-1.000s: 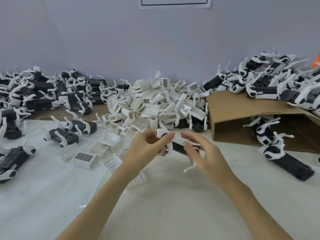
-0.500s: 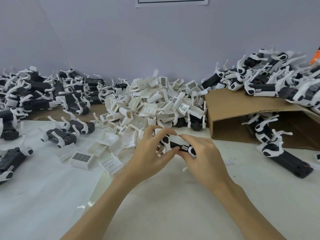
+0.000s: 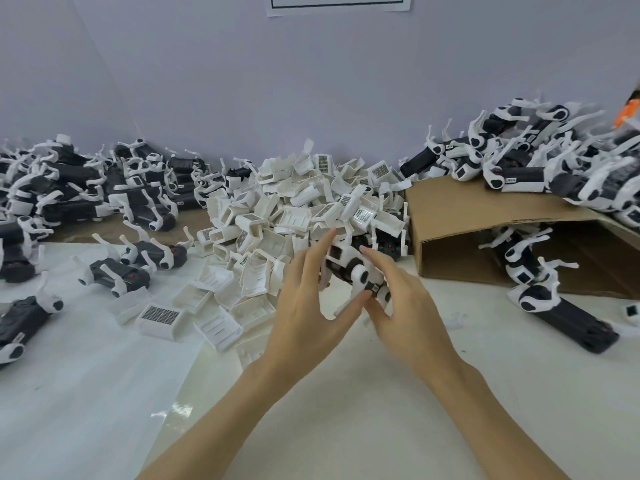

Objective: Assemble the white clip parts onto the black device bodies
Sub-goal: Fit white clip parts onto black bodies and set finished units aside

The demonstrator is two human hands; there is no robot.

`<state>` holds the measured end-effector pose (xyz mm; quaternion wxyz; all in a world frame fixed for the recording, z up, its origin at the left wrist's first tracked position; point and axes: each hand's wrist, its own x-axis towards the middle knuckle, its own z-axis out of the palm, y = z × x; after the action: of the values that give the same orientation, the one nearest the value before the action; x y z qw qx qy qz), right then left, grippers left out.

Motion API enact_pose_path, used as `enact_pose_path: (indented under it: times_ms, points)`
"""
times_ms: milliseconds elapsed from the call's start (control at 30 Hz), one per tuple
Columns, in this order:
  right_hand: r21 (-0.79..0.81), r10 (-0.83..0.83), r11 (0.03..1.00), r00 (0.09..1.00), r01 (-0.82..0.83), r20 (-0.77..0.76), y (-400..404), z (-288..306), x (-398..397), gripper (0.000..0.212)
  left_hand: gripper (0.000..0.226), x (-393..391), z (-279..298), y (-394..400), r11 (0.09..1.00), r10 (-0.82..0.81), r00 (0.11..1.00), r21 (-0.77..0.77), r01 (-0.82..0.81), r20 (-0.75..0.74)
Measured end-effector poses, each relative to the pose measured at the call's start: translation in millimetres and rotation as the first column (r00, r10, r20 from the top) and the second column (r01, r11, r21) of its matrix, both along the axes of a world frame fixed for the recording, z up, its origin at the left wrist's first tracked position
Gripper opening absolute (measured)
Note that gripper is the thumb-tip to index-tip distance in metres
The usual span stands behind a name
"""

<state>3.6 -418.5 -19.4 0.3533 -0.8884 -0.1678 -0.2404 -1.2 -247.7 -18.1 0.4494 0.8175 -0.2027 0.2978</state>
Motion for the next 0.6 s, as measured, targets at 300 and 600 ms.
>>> enact_pose_path:
  times_ms: [300, 600]
  points:
    - [0.51, 0.248, 0.846, 0.962, -0.158, -0.112, 4.1, -11.1, 6.0, 0.058, 0.08, -7.2, 7.2, -2.9, 0.978, -0.165, 0.973, 0.158, 0.14, 0.159]
    - [0.178, 0.194, 0.965, 0.981, -0.19, -0.004, 1.8, -10.8, 5.9, 0.06, 0.003, -10.1, 18.4, -7.6, 0.927, -0.191, 0.973, -0.35, 0.137, -0.126]
